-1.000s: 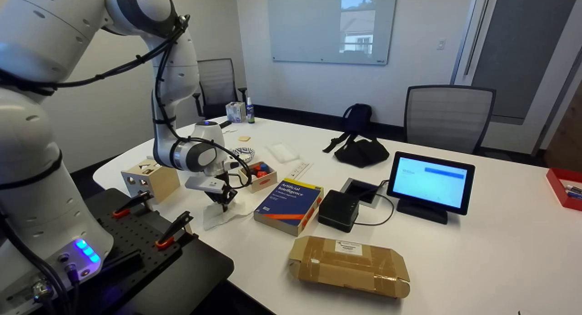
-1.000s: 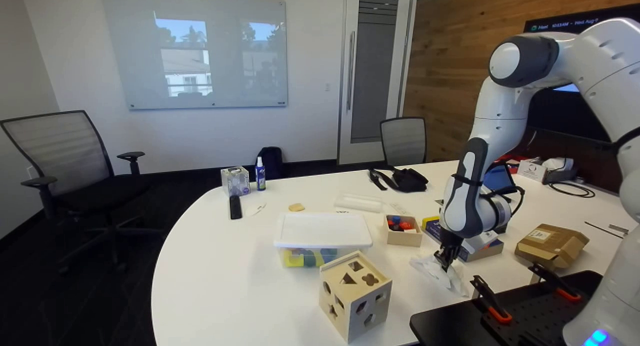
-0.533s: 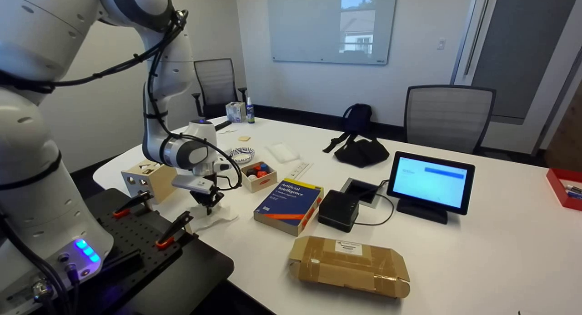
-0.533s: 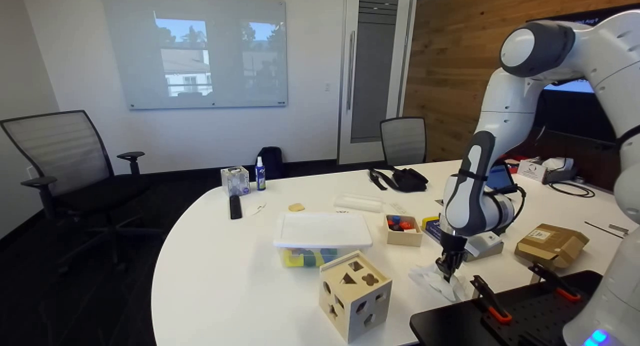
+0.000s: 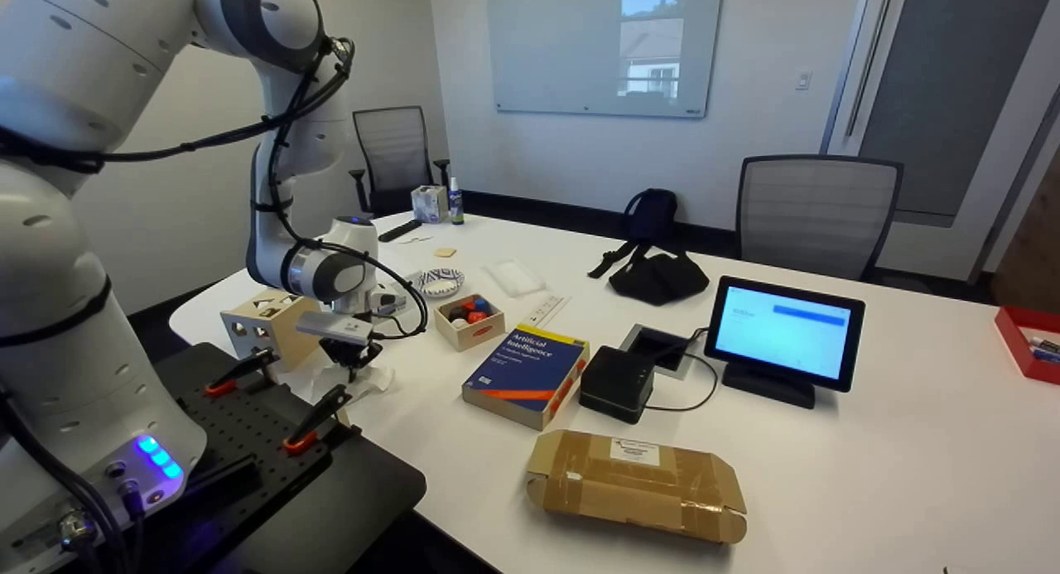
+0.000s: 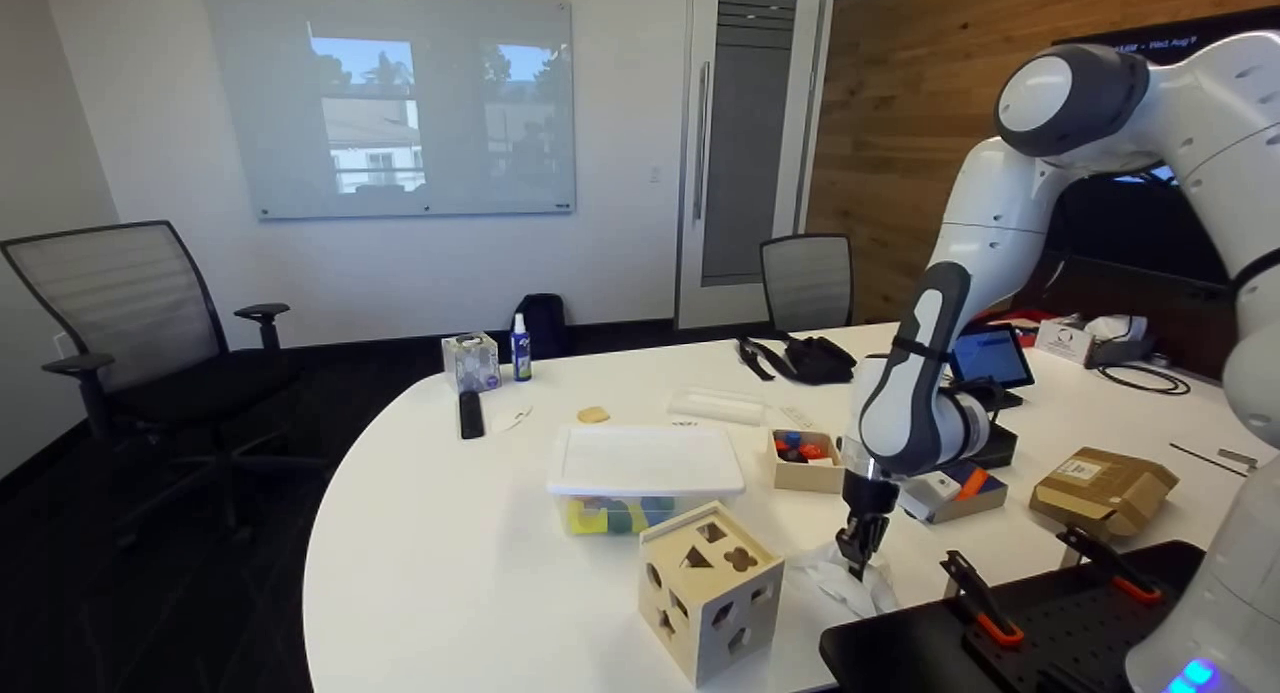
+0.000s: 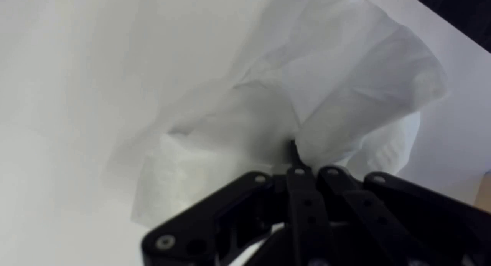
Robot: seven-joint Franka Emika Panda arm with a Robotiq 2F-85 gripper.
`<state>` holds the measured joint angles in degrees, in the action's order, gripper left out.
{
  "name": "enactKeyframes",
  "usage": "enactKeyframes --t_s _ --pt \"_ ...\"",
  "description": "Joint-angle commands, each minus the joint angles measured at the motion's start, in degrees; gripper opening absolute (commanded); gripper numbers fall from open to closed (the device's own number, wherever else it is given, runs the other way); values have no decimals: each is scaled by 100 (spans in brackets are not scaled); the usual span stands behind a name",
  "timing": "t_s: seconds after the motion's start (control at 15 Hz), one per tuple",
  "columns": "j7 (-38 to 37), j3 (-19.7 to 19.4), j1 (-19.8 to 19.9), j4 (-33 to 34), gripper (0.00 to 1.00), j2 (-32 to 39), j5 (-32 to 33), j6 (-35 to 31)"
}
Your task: Use the white napkin to wipe the tabletop.
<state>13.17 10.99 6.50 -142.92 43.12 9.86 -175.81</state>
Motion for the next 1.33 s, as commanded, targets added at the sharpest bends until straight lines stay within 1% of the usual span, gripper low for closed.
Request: enactKeyframes --t_s 0.0,0.13,0.2,0.33,0.47,0.6,0.73,0.87,1.07,1.2,1.27 --pt "135 136 -68 251 1 140 43 113" --pt "25 14 -213 325 1 132 1 84" --pt "-7 -21 -216 344 1 110 -24 102" --pt "-167 -258 -322 246 1 -78 -93 39" --pt "-315 -627 -511 116 1 -273 -132 -29" --pt "-531 -1126 -766 5 1 -423 -163 -90" --pt "-702 -1548 -910 -30 1 -466 -186 -58" --pt "-859 -1834 -954 -40 1 -461 -245 74" --pt "-994 -2096 -945 -50 1 -348 -351 306" --pt "-1004 -2073 -832 -68 1 -313 -371 582" --pt "-958 -1993 -741 -62 1 -292 -374 710"
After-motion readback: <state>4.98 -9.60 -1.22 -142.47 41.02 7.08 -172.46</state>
